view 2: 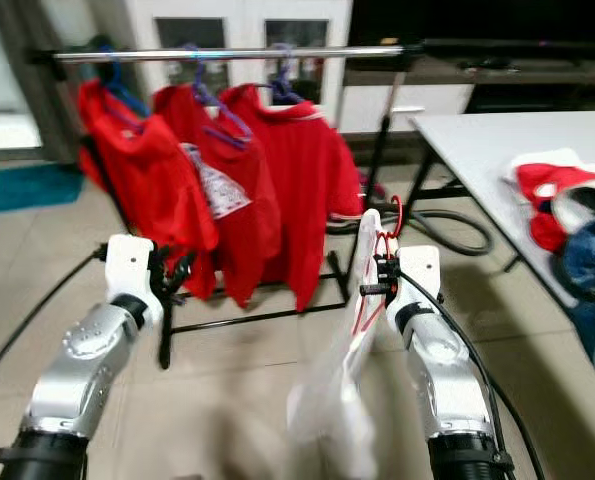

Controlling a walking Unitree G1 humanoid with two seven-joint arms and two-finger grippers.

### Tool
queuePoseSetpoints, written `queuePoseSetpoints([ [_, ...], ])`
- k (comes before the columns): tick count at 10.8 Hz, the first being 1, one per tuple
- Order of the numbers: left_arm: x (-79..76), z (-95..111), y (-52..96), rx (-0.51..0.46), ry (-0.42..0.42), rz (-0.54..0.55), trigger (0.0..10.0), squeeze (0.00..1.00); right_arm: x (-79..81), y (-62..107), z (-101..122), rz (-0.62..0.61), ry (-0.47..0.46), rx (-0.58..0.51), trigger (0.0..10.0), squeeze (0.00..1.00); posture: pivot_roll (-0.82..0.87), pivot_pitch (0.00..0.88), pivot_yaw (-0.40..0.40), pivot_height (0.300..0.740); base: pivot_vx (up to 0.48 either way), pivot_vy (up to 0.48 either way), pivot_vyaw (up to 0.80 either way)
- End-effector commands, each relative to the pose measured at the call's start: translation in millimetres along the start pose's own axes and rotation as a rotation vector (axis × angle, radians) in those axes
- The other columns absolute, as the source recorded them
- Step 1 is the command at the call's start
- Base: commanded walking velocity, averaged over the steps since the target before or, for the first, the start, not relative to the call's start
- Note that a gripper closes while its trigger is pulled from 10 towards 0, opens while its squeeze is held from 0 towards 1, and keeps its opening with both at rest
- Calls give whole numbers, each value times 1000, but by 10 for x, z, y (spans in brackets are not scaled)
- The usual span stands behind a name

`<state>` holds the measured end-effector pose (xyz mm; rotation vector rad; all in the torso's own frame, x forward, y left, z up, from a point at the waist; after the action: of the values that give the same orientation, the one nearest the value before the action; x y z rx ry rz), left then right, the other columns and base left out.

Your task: Hang hanger

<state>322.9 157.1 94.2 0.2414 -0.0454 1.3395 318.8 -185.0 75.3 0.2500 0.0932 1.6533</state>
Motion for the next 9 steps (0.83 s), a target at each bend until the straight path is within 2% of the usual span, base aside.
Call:
queuePoseSetpoints([
  [1,25,65,-25,-31,19,15,10000,1000,13,-19,125,-2,-8,-56,10000,0,-17,0,6,740,289,0,0],
  [2,39,74,-28,-30,43,11,10000,1000,1,-17,137,-12,-17,-63,10000,0,-17,0,7,740,435,0,0],
  [9,15,75,-51,-33,12,-11,10000,1000,-34,-48,183,-34,-2,-78,10000,0,-16,0,5,740,436,0,0],
])
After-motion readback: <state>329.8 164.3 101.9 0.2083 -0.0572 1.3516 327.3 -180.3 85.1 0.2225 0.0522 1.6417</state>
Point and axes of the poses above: a point about 5 cm out from each wrist's last joint towards the gripper, its own y axis pointing back from the gripper into the wrist, its own z axis along the axis of the wrist's last joint, x = y × z, the point moved 3 cm from there along -y, pointing out of the wrist towards the gripper, and after that the axes turned 7 degrees about -y, right-handed, at the moved point
